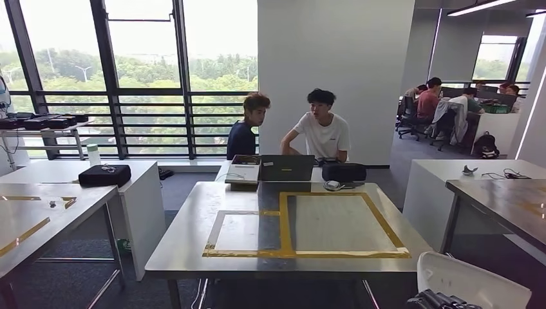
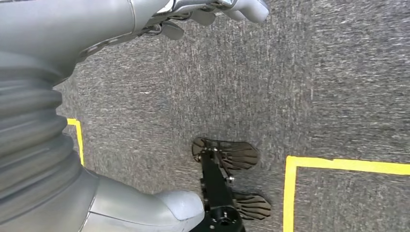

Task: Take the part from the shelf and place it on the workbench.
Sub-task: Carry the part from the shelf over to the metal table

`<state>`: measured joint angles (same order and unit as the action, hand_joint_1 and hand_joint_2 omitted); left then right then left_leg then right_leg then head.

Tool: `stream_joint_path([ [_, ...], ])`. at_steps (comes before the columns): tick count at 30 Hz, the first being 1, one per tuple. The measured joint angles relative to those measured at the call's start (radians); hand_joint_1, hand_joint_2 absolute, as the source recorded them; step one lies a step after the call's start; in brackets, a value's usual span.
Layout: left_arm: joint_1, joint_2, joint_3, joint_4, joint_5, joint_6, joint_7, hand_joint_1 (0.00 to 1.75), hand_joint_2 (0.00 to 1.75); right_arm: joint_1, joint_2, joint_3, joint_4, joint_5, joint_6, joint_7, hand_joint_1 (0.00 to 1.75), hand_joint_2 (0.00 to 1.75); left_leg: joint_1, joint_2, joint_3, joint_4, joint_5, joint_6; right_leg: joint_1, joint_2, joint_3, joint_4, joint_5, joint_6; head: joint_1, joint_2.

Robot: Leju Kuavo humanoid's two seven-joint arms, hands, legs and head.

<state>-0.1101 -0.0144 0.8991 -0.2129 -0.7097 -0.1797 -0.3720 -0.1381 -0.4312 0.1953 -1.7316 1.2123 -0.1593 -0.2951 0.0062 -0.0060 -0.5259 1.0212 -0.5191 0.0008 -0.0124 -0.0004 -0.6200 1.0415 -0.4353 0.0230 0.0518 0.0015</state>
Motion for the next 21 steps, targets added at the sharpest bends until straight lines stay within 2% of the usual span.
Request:
stream_joint_path([
  [3, 0.000, 0.001, 0.000, 0.000, 0.001, 0.000, 0.000, 0.00, 1.75, -0.001, 0.000, 0.000, 0.001, -0.004, 0.002, -0.003, 1.75, 1.75, -0.002, 0.002, 0.008, -0.007, -0.013, -0.018, 0.003, 0.003, 0.012, -0.017, -0.012, -0.020, -0.007, 0.000],
  [5, -0.002, 0.002, 0.000, -0.001, 0.001, 0.000, -0.001, 0.00, 1.75, -0.003, 0.000, 0.000, 0.000, -0.005, 0.002, -0.003, 1.75, 1.75, 0.000, 0.003, 0.003, 0.023, -0.032, -0.028, -0.001, 0.004, 0.025, -0.023, -0.019, -0.034, -0.011, 0.001],
  [6, -0.002, 0.002, 0.000, -0.001, 0.001, 0.000, -0.002, 0.00, 1.75, -0.004, 0.000, 0.000, 0.000, -0.006, 0.002, -0.004, 1.75, 1.75, 0.001, 0.003, -0.018, 0.068, -0.051, -0.032, -0.002, 0.003, 0.034, -0.026, -0.023, -0.041, -0.013, 0.001],
  [8, 0.000, 0.003, 0.000, 0.000, 0.001, 0.000, -0.003, 0.00, 1.75, -0.005, 0.000, 0.000, 0.000, -0.006, 0.003, -0.008, 1.75, 1.75, 0.001, 0.003, -0.099, 0.204, -0.098, -0.037, -0.001, 0.002, 0.047, -0.026, -0.035, -0.049, -0.017, 0.001],
  [9, 0.002, 0.003, 0.000, 0.000, 0.001, 0.000, -0.003, 0.00, 1.75, -0.005, 0.000, 0.000, 0.001, -0.006, 0.004, -0.010, 1.75, 1.75, 0.001, 0.003, -0.142, 0.263, -0.107, -0.038, -0.001, 0.003, 0.054, -0.026, -0.041, -0.050, -0.018, 0.001],
  [10, 0.004, 0.003, 0.000, 0.000, 0.001, 0.000, -0.004, 0.00, 1.75, -0.004, 0.000, 0.000, 0.002, -0.007, 0.005, -0.012, 1.75, 1.75, 0.001, 0.003, -0.172, 0.292, -0.097, -0.039, 0.000, 0.004, 0.061, -0.026, -0.049, -0.050, -0.020, 0.001],
  [11, 0.006, 0.003, 0.000, 0.001, 0.001, 0.000, -0.005, 0.00, 1.75, -0.004, 0.000, 0.000, 0.002, -0.007, 0.005, -0.012, 1.75, 1.75, 0.002, 0.003, -0.184, 0.280, -0.065, -0.038, 0.000, 0.005, 0.072, -0.026, -0.057, -0.049, -0.021, 0.001],
  [12, 0.006, 0.003, 0.000, 0.001, 0.001, 0.000, -0.006, 0.00, 1.75, -0.004, 0.000, 0.000, 0.003, -0.008, 0.005, -0.012, 1.75, 1.75, 0.002, 0.003, -0.176, 0.231, -0.016, -0.036, 0.000, 0.005, 0.084, -0.026, -0.066, -0.047, -0.022, 0.001],
  [13, 0.006, 0.003, 0.000, 0.001, 0.001, 0.000, -0.007, 0.00, 1.75, -0.004, 0.000, 0.000, 0.003, -0.008, 0.005, -0.012, 1.75, 1.75, 0.002, 0.003, -0.156, 0.160, 0.037, -0.033, 0.000, 0.005, 0.096, -0.026, -0.075, -0.045, -0.023, 0.001],
  [14, 0.005, 0.004, 0.000, 0.001, 0.001, 0.000, -0.007, 0.00, 1.75, -0.005, 0.000, 0.000, 0.003, -0.008, 0.005, -0.011, 1.75, 1.75, 0.000, 0.003, -0.131, 0.094, 0.071, -0.029, 0.002, 0.006, 0.104, -0.025, -0.086, -0.040, -0.025, 0.001],
  [15, 0.004, 0.004, 0.000, 0.001, 0.000, -0.001, -0.007, 0.00, 1.75, -0.006, 0.000, 0.000, 0.003, -0.008, 0.005, -0.010, 1.75, 1.75, -0.001, 0.003, -0.112, 0.047, 0.088, -0.025, 0.004, 0.007, 0.109, -0.025, -0.094, -0.035, -0.026, 0.001],
  [16, 0.003, 0.004, 0.000, 0.001, 0.000, -0.001, -0.006, 0.00, 1.75, -0.007, 0.000, 0.000, 0.003, -0.008, 0.005, -0.010, 1.75, 1.75, -0.002, 0.003, -0.101, 0.024, 0.089, -0.019, 0.005, 0.007, 0.111, -0.025, -0.101, -0.029, -0.026, 0.001],
  [19, 0.001, 0.004, 0.000, 0.000, 0.001, -0.002, -0.006, 0.00, 1.75, -0.009, -0.002, 0.000, 0.003, -0.011, 0.005, -0.009, 1.75, 1.75, -0.002, 0.001, -0.091, 0.015, 0.073, 0.001, 0.004, 0.007, 0.119, -0.027, -0.112, -0.010, -0.028, 0.001],
  [20, 0.001, 0.004, 0.000, 0.000, 0.001, -0.002, -0.006, 0.00, 1.75, -0.012, -0.003, 0.000, 0.003, -0.012, 0.006, -0.009, 1.75, 1.75, -0.001, 0.001, -0.085, 0.012, 0.070, 0.008, 0.003, 0.006, 0.114, -0.010, -0.121, -0.005, -0.028, 0.001],
  [21, 0.001, 0.004, 0.001, 0.000, 0.002, -0.003, -0.006, 0.00, 1.75, -0.016, -0.004, 0.000, 0.004, -0.013, 0.006, -0.009, 1.75, 1.75, 0.001, 0.001, -0.078, 0.009, 0.066, 0.014, 0.002, 0.005, 0.095, 0.029, -0.137, 0.001, -0.027, 0.002],
])
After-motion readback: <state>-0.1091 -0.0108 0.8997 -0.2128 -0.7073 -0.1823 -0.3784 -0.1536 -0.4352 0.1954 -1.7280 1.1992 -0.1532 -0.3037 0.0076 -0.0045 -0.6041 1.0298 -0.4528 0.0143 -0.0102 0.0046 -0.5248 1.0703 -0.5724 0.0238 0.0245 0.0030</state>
